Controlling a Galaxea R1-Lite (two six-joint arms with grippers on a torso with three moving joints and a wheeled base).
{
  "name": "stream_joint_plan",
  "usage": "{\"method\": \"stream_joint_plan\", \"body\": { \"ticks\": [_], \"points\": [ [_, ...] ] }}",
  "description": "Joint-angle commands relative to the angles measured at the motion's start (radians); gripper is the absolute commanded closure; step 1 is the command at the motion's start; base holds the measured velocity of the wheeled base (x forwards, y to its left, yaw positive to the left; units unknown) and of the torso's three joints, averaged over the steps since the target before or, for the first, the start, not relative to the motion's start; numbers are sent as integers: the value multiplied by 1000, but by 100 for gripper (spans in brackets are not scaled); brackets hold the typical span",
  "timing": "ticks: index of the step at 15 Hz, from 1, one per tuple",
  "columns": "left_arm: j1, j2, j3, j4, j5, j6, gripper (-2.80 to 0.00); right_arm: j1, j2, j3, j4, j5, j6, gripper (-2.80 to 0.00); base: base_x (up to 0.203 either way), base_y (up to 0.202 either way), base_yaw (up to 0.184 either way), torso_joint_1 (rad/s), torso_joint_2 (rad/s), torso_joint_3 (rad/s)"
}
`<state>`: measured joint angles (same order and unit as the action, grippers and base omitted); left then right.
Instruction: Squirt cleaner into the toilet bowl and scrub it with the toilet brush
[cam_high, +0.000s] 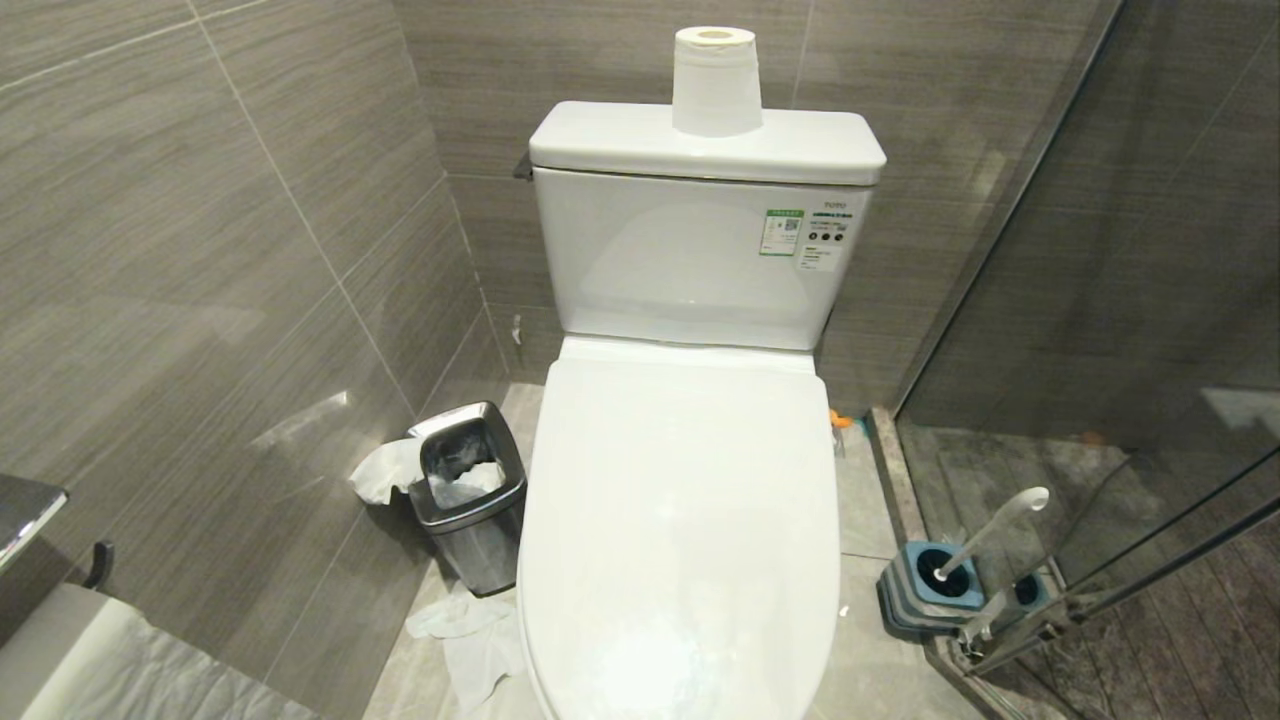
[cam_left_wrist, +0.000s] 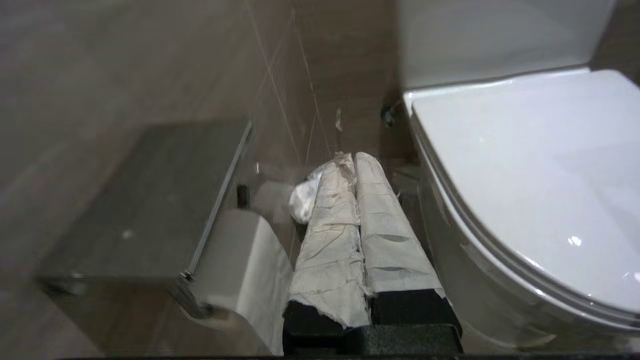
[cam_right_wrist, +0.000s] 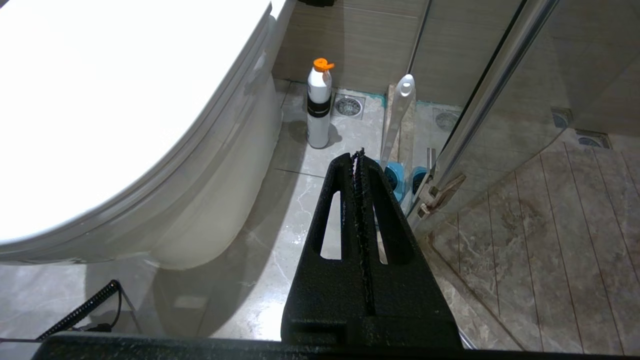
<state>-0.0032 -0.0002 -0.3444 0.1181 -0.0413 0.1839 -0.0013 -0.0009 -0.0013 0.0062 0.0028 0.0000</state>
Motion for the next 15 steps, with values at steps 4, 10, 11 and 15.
{"method": "stream_joint_plan", "body": {
  "ticks": [4,10,11,15],
  "points": [
    [0,0,334,-261,32,-23,0,1,1,0,0,0,0,0,0,0,0,0,0,0],
    [0,0,346,-108,13,-22,0,0,1,0,0,0,0,0,0,0,0,0,0,0],
    [0,0,346,-100,1,-19,0,0,1,0,0,0,0,0,0,0,0,0,0,0],
    [-3,0,347,-104,-18,-51,0,0,1,0,0,0,0,0,0,0,0,0,0,0]
  ]
}}
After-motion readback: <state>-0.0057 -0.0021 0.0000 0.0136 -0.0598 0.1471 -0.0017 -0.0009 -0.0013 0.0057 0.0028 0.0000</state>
